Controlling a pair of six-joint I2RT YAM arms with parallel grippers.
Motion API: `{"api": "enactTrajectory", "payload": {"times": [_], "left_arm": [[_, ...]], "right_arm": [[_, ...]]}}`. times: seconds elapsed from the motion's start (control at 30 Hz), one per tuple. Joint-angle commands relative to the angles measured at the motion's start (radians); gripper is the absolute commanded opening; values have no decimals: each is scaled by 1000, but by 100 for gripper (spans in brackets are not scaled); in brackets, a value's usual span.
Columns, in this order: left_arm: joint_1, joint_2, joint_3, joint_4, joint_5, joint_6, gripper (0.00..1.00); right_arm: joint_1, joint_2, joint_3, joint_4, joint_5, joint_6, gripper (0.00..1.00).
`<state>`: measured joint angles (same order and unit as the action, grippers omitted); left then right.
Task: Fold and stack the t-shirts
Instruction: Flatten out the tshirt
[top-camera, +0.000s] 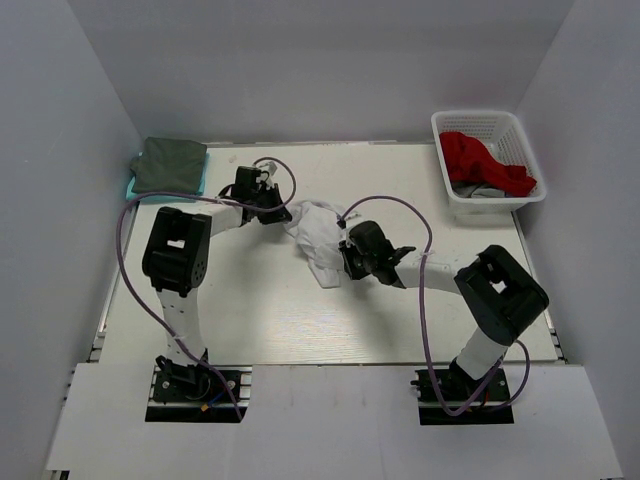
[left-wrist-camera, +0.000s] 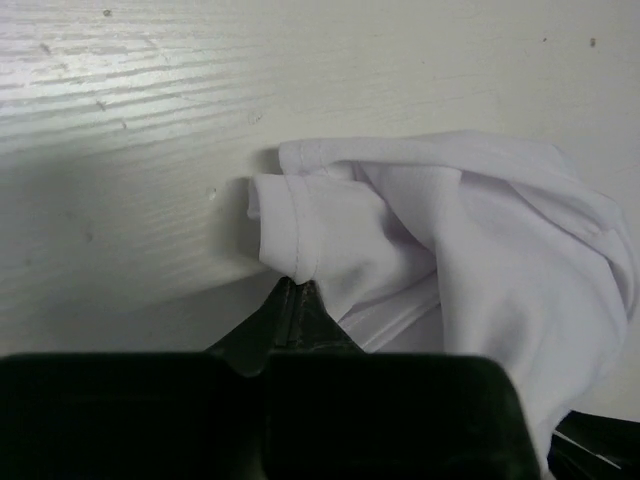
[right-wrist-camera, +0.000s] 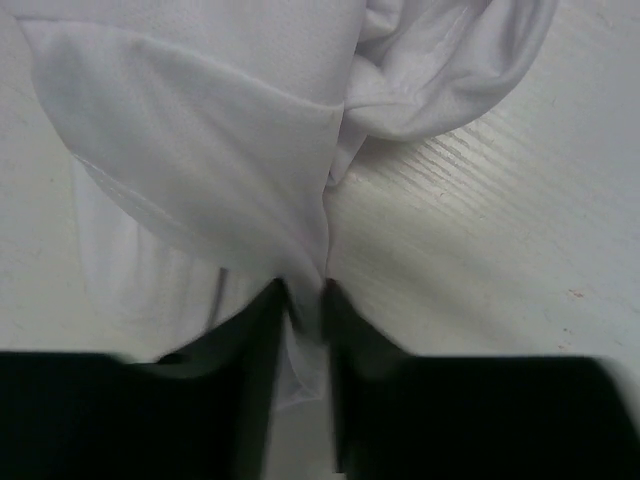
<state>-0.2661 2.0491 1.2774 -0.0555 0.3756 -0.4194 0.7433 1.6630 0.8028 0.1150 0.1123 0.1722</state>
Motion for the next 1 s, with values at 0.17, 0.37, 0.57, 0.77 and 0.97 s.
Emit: {"api": "enactTrajectory", "payload": {"times": [0.17, 0.37, 0.57, 0.77, 0.97], "left_arm": [[-2, -276, -96, 69, -66, 25, 0], [-2, -485, -171, 69, -127, 25, 0], [-2, -772, -194, 7, -240, 34, 0], [-2, -1091, -181, -42, -302, 54, 0], [-2, -1300, -148, -104, -392, 74, 0]], "right_arm": [[7, -187, -40, 68, 46, 52, 0], [4, -455, -50, 23, 180, 79, 0], [2, -713, -16, -106, 378, 84, 0], [4, -885, 90, -190, 386, 24, 0], [2, -1032, 196, -273, 331, -11, 0]]}}
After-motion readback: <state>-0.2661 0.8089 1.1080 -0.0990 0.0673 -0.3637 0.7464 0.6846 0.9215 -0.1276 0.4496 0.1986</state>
